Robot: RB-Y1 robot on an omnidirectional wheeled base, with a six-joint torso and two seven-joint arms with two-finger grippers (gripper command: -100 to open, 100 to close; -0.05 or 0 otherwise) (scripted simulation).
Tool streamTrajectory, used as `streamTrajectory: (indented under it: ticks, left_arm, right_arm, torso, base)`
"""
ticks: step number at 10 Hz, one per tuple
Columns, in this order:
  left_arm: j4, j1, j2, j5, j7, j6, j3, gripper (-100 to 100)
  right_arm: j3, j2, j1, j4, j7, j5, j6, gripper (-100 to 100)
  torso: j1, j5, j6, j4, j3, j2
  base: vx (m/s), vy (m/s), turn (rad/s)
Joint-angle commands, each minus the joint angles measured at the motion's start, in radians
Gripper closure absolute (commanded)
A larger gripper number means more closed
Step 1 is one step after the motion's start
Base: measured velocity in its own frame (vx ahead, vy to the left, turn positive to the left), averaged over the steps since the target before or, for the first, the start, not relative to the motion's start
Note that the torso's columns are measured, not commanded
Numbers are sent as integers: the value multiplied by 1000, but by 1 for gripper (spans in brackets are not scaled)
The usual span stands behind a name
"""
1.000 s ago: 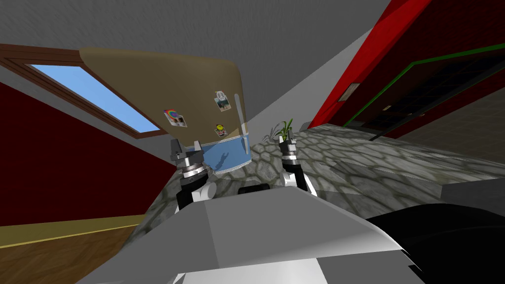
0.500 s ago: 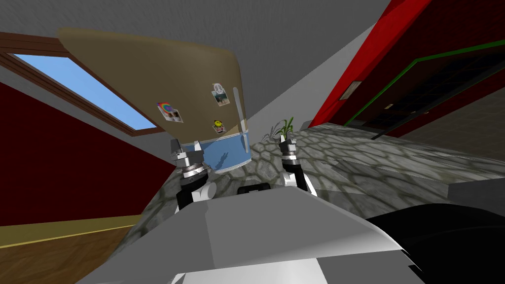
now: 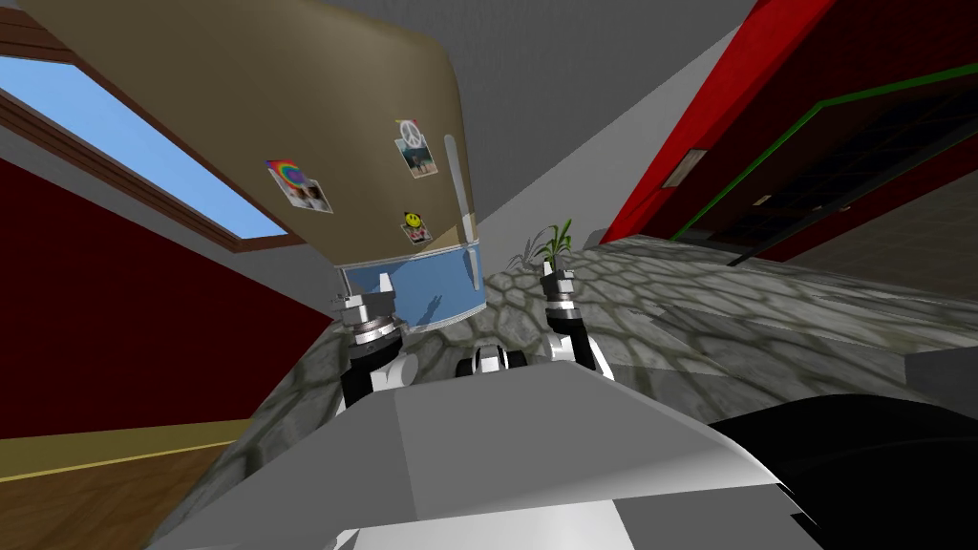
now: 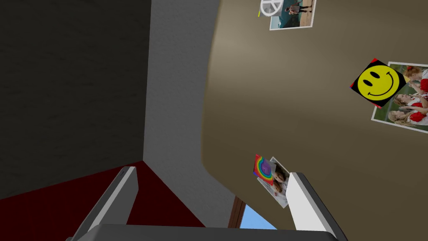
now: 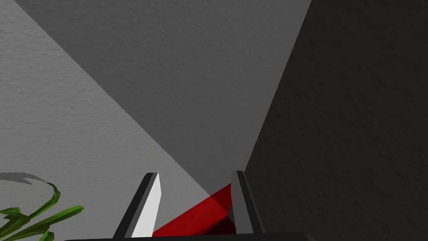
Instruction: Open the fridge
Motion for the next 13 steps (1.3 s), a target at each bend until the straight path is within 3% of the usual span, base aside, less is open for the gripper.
streamTrajectory:
  ticks: [1,4,13]
  left_arm:
    - [24,-7,51,9,6,-10,4,-100]
    - [91,-23,95,33,20,-34,14,-100]
    - [270,-67,102,96,59,-97,42,-100]
  right_arm:
    - [0,0,0,0,0,0,0,0]
    - [0,0,1,0,0,0,0,0]
    - [0,0,0,0,0,0,0,0]
  torso:
    - [-1,0,0,9,-21,8]
    - [-4,-1,0,12,-28,8]
    - [0,0,0,15,-22,17]
  base:
    - [86,-62,13]
    - [203,-134,28]
    - [170,-122,23]
